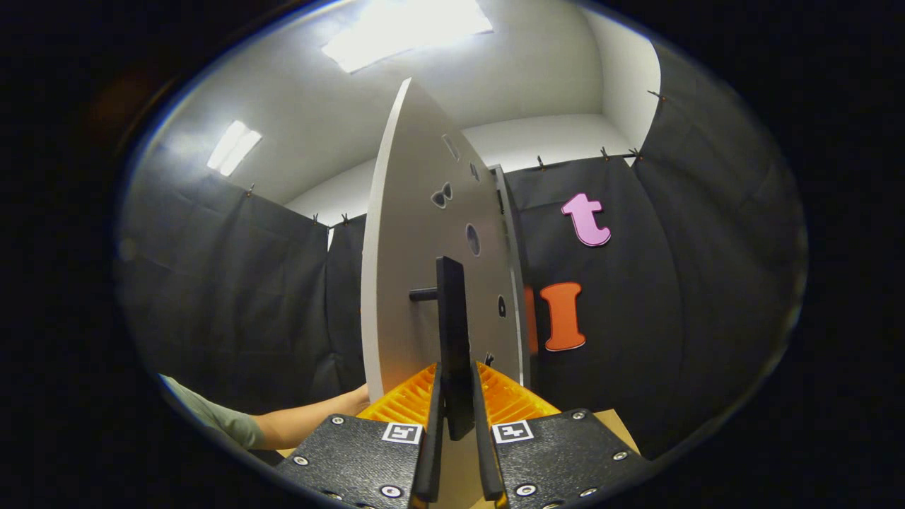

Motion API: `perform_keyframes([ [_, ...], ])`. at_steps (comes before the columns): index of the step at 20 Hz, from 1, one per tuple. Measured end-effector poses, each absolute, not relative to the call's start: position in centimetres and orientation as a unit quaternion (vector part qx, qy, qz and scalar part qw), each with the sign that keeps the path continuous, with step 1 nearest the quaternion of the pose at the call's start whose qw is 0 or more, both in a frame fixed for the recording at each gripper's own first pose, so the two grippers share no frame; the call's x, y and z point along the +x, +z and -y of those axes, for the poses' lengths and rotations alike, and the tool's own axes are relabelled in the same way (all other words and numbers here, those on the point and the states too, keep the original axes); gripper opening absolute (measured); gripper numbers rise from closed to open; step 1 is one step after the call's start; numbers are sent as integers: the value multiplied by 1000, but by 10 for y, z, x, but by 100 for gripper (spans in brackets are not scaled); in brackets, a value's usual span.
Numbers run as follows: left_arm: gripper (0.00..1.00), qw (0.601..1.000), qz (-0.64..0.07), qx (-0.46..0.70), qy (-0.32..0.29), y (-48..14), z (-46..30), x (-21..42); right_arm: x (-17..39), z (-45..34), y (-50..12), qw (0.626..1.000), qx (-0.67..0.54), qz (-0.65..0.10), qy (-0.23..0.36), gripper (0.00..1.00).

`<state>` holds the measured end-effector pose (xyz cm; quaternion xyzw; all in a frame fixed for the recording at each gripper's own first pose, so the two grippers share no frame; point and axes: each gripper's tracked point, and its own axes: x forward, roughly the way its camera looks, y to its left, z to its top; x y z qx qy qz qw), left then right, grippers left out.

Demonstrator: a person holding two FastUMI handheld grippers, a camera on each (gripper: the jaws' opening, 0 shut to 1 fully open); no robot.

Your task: Open the cabinet door with the right hand, grasp the bottle in the cabinet with the left hand and place it on the coaster, then close the cabinet door with the right hand.

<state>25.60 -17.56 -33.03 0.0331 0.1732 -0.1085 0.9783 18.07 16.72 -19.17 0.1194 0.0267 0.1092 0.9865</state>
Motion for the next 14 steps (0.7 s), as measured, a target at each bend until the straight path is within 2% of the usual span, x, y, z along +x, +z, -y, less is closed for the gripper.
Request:
perform_keyframes([
  [6,78,981,-155,35,-112,-304,169,236,182,-161,-192,987,136,-25,82,22],
  [14,80,982,-127,48,-134,-260,161,170,184,-153,-198,991,115,-29,61,22],
])
